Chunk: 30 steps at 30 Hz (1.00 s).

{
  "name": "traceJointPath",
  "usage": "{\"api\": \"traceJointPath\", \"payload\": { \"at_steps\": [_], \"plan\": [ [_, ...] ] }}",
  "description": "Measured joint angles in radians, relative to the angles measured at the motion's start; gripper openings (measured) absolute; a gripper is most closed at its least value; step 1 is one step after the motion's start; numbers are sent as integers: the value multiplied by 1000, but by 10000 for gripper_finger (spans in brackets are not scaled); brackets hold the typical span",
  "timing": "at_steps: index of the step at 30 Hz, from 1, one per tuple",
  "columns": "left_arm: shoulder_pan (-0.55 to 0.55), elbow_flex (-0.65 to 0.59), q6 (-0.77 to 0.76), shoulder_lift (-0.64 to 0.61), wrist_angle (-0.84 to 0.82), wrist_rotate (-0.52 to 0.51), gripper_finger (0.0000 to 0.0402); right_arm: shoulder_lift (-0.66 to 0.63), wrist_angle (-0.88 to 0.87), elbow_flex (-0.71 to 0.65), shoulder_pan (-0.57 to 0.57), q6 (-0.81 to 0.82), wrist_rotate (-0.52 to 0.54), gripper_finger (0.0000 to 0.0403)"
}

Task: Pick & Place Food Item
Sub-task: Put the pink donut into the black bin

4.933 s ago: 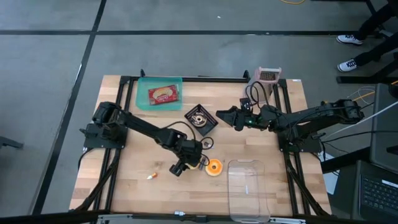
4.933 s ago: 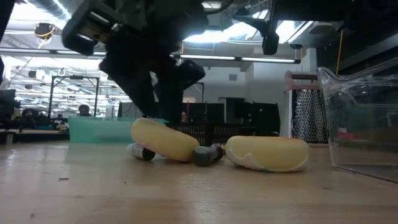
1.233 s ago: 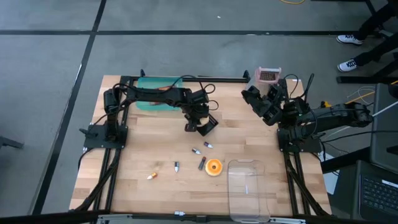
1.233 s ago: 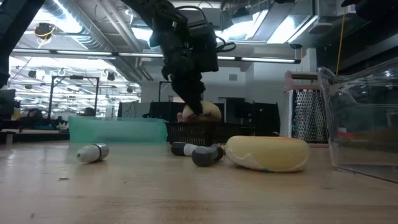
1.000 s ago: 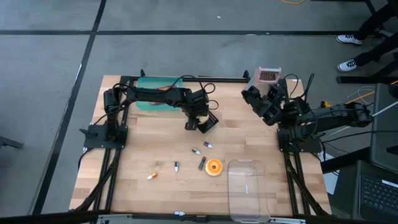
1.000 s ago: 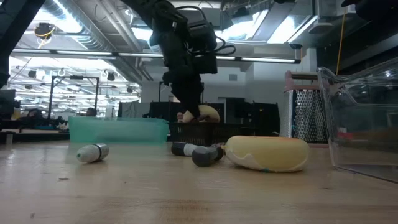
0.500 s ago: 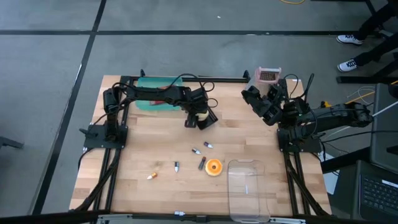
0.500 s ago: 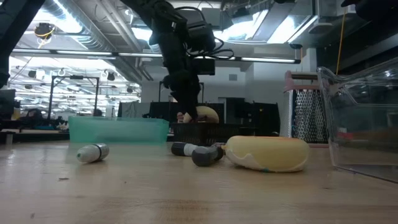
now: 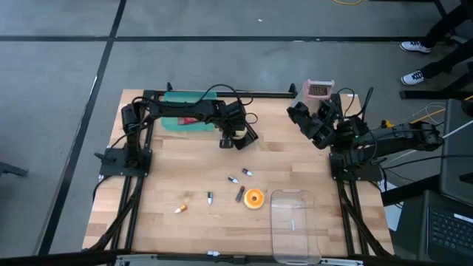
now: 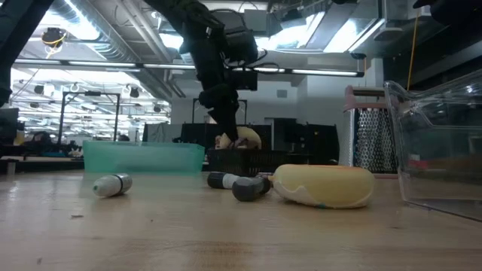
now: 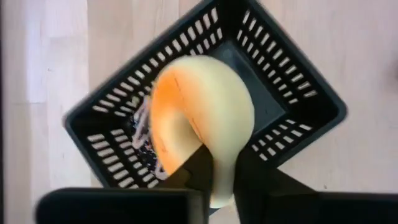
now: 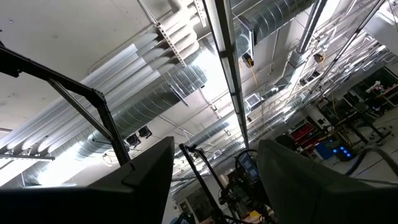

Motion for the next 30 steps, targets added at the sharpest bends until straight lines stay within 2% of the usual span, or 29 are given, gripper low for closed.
{"api": "traceJointPath", "payload": {
  "at_steps": [4, 11, 19, 30],
  "plan": [
    [0, 21, 20, -21, -3, -8, 11, 0, 0, 0, 0, 0, 0, 228],
    [8, 96, 110, -30, -44, -74, 21, 0, 0, 0, 0, 0, 0, 228],
    [32, 66, 150, -16, -67, -73, 17, 0, 1, 0, 0, 0, 0, 228],
    [34, 15, 188, -10, 4, -111, 17, 0, 0, 0, 0, 5, -4, 228]
  ]
}}
